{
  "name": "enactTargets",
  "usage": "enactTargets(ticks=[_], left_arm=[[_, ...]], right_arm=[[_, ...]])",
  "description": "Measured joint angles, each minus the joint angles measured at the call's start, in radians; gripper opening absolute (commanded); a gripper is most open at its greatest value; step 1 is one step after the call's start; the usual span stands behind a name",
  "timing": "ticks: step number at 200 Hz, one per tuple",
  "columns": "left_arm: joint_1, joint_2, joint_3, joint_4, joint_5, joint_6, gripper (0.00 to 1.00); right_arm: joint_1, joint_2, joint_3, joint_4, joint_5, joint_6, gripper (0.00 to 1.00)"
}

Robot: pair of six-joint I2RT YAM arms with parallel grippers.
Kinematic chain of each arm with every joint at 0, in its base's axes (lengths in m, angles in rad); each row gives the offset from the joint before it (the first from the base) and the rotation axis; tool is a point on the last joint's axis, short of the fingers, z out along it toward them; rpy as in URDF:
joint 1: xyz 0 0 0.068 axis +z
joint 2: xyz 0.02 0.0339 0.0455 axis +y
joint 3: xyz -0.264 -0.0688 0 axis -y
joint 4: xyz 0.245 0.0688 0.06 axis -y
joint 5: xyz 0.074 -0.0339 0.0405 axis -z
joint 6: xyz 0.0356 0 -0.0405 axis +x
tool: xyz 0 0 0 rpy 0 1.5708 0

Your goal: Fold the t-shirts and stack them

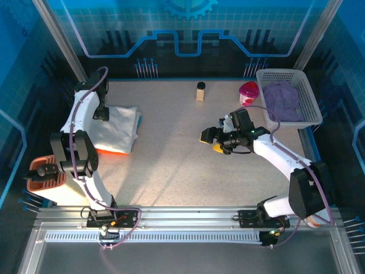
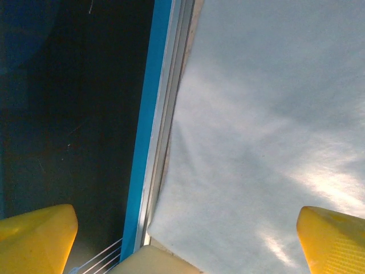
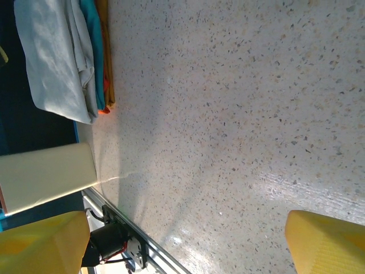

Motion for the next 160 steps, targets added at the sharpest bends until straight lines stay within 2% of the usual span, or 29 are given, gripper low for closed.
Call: enactTargets(ticks=[25,44,71,90,119,160], left_arm=[[-0.057,-0.061,-0.001,0.008,0.069,-0.025,0.99],[-0.096,-0.16,-0.038,0.056,0.161,-0.051,0.99],[-0.116,-0.351,-0.201,0.19,0.307,-0.098,0.99],[-0.116,-0.432,-0.344,0.304,0.379,-0.124,0.99],[-0.116,-0.439,-0.563,0.509,0.421,-0.14,0.99],[-0.114,-0.439,-0.836,0.833,0.421,-0.14,0.99]], right_arm=[[-0.008,-0.002,0.013,-0.034,0.025,-0.04,0.93],[-0.015,-0.007,0.05,-0.078,0.075,-0.091,1.0],[-0.043,-0.06,0.086,-0.12,0.176,-0.174,1.0],[-0.082,-0.114,0.087,-0.131,0.252,-0.23,1.0],[-0.121,-0.227,0.024,-0.089,0.456,-0.325,1.0],[-0.143,-0.363,-0.208,0.032,0.741,-0.478,1.0]])
